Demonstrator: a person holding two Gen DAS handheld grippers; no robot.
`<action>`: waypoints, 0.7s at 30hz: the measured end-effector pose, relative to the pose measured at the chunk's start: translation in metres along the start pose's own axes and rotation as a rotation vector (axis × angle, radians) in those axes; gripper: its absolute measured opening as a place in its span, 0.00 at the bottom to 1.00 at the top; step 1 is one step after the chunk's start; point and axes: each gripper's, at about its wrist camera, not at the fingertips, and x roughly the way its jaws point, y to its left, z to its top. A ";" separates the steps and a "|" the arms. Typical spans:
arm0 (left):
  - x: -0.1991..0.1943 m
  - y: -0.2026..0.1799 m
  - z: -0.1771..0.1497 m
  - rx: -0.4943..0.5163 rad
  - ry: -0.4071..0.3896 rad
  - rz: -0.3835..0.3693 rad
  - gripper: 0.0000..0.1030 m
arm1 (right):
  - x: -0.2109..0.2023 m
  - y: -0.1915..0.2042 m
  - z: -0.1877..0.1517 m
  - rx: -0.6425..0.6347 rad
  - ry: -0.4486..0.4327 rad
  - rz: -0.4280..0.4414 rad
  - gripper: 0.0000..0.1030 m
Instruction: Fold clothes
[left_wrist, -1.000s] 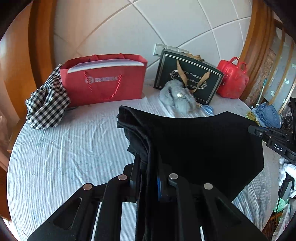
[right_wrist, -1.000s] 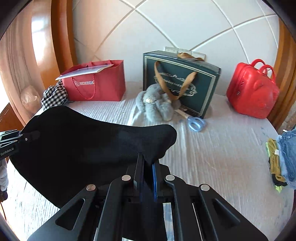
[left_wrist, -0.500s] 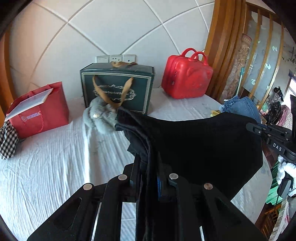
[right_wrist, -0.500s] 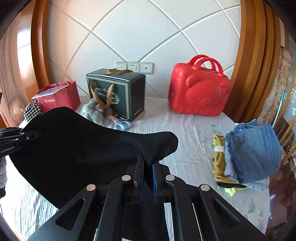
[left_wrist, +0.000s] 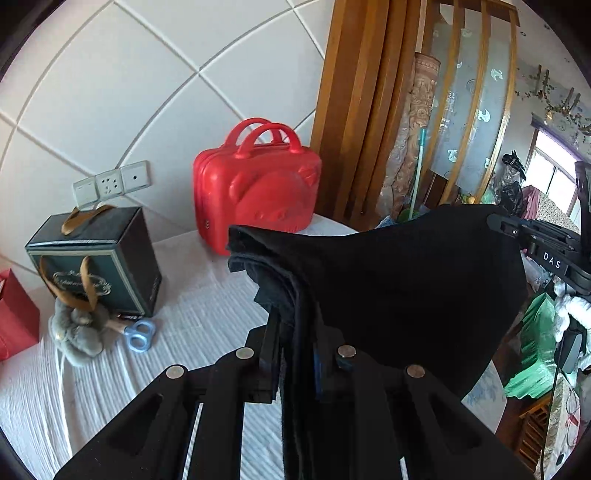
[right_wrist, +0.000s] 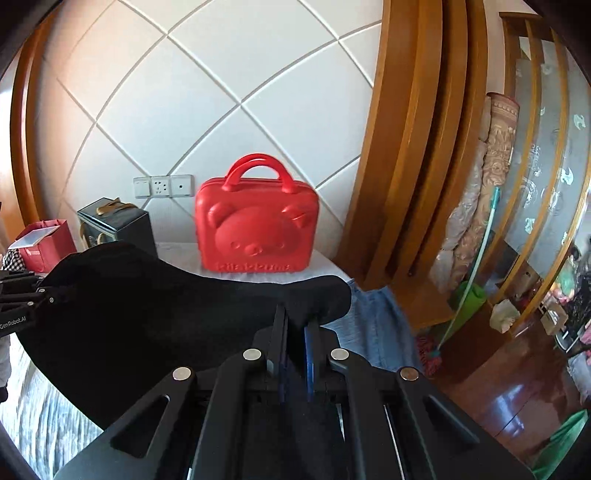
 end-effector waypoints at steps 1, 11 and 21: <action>0.010 -0.012 0.008 -0.004 -0.008 0.005 0.10 | 0.003 -0.015 0.004 -0.005 -0.008 -0.005 0.06; 0.135 -0.087 0.039 -0.099 0.056 0.047 0.11 | 0.068 -0.161 0.001 0.002 0.035 0.049 0.06; 0.244 -0.115 -0.021 -0.065 0.282 0.155 0.15 | 0.176 -0.202 -0.099 0.173 0.274 0.151 0.08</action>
